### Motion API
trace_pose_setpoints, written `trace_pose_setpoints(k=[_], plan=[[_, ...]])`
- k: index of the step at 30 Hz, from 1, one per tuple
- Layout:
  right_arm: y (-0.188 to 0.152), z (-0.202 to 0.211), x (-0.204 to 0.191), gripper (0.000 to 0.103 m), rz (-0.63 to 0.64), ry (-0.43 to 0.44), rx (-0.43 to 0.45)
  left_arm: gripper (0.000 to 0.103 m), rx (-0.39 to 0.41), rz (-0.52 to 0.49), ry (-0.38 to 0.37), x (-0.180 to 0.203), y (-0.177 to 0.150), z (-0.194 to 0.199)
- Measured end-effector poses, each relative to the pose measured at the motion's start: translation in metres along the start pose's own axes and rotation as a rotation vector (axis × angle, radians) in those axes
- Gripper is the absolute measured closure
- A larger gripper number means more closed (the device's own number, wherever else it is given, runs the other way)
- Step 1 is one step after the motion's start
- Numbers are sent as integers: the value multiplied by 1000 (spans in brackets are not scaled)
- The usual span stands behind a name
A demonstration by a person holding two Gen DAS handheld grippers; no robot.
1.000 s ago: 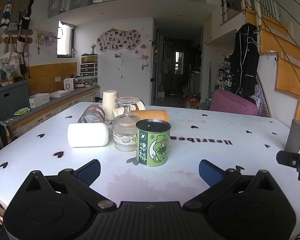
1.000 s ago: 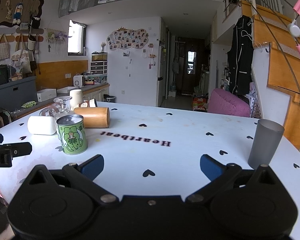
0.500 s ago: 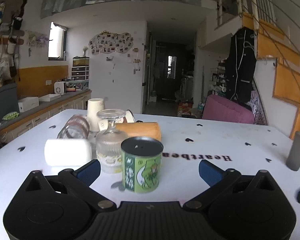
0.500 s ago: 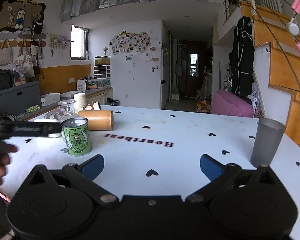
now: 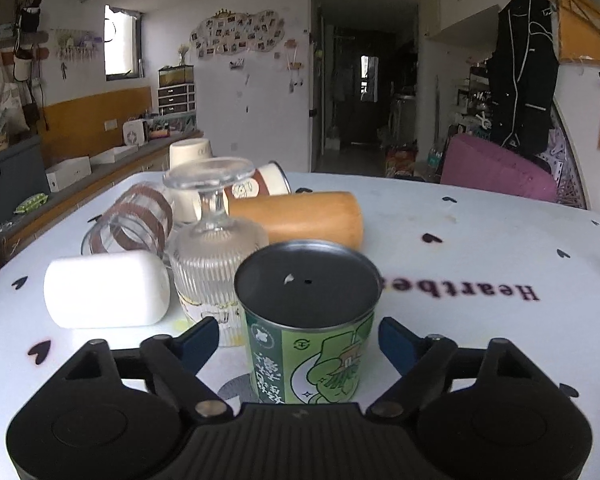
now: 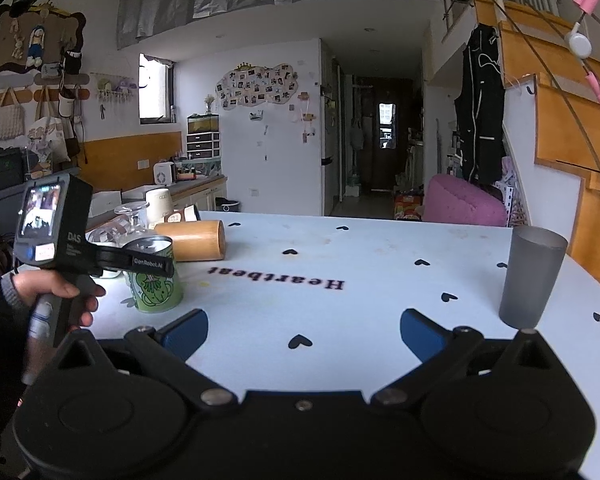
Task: Flip cup upright
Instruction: 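Move the left tool to the upside-down green tin can and close on it, then grasp the green can's rim with the right tool while the left tool holds it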
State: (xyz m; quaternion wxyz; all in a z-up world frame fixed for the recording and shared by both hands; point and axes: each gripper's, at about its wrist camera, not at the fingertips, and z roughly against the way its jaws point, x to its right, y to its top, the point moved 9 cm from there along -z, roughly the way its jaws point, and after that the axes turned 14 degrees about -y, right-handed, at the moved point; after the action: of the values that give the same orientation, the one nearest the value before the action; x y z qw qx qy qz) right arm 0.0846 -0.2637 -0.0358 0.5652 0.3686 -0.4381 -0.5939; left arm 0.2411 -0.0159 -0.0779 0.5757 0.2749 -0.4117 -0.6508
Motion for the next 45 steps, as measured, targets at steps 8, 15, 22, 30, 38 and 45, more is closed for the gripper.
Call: trace_pose_setpoints(k=[8, 15, 22, 30, 38, 45], plan=[[0, -1, -2, 0, 3, 4, -5, 31, -1, -15, -33, 7, -7, 1], [1, -1, -2, 0, -2, 0, -4, 31, 4, -69, -117, 36, -27, 25], [1, 0, 2, 0, -4, -10, -1, 31, -1, -165, -256, 77, -52, 55], [0, 0, 7, 0, -11, -17, -3, 31, 11, -269, -409, 132, -81, 84], [20, -26, -14, 0, -11, 71, -86, 29, 12, -302, -429, 144, -98, 90], [26, -71, -62, 10, 20, 221, -317, 28, -1, -256, -432, 135, -109, 93]])
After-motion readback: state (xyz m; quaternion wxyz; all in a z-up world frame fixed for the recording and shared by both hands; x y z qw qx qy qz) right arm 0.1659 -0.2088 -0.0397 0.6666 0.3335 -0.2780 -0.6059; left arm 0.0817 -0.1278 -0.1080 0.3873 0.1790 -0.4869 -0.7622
